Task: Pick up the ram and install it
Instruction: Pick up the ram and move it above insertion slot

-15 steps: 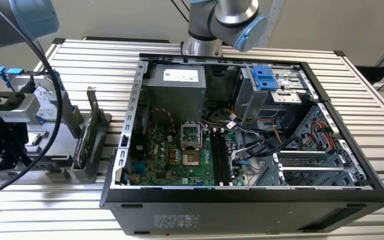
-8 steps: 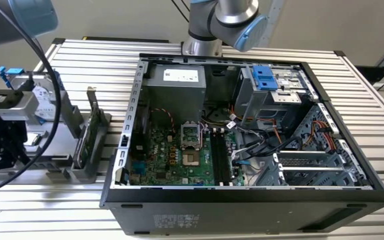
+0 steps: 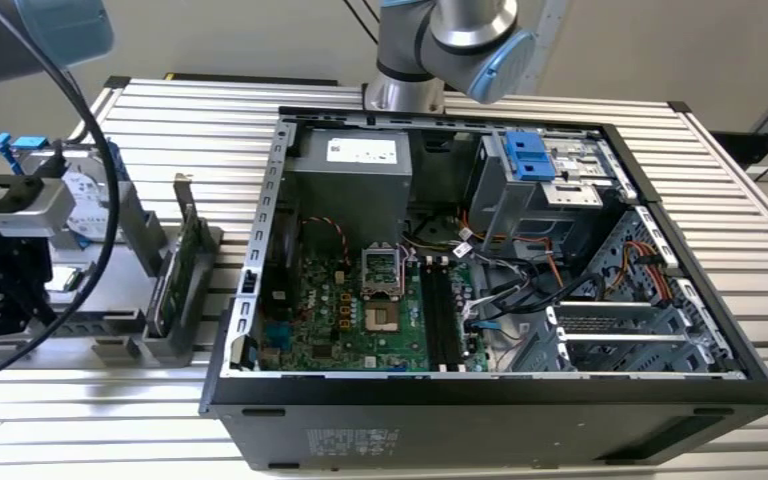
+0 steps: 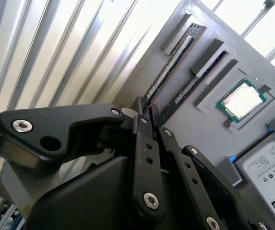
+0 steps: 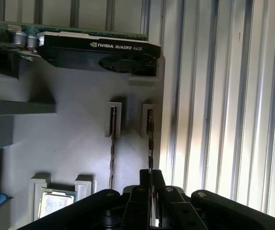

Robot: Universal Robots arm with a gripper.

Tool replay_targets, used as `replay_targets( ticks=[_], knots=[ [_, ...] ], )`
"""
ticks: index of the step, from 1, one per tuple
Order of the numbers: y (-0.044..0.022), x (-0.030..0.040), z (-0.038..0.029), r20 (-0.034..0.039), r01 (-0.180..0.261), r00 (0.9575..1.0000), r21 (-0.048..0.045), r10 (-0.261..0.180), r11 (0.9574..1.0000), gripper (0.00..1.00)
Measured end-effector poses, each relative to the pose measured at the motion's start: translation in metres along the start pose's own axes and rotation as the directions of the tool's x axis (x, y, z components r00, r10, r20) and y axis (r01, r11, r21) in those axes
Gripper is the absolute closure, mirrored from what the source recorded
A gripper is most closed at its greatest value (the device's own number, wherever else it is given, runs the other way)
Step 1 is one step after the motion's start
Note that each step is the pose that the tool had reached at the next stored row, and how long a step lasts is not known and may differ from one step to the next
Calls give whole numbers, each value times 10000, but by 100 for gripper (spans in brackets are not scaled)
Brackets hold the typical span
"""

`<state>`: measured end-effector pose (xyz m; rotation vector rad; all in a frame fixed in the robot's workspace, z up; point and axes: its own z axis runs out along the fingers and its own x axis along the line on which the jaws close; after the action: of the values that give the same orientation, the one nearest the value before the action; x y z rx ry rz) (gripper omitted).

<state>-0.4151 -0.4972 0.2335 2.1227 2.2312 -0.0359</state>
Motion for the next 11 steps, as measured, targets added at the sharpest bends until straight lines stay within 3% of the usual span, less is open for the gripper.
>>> replay_targets(
  ticks=[11],
  knots=[
    [1,-3,-54,1,0,10000,0,0,10000,100]
  ],
)
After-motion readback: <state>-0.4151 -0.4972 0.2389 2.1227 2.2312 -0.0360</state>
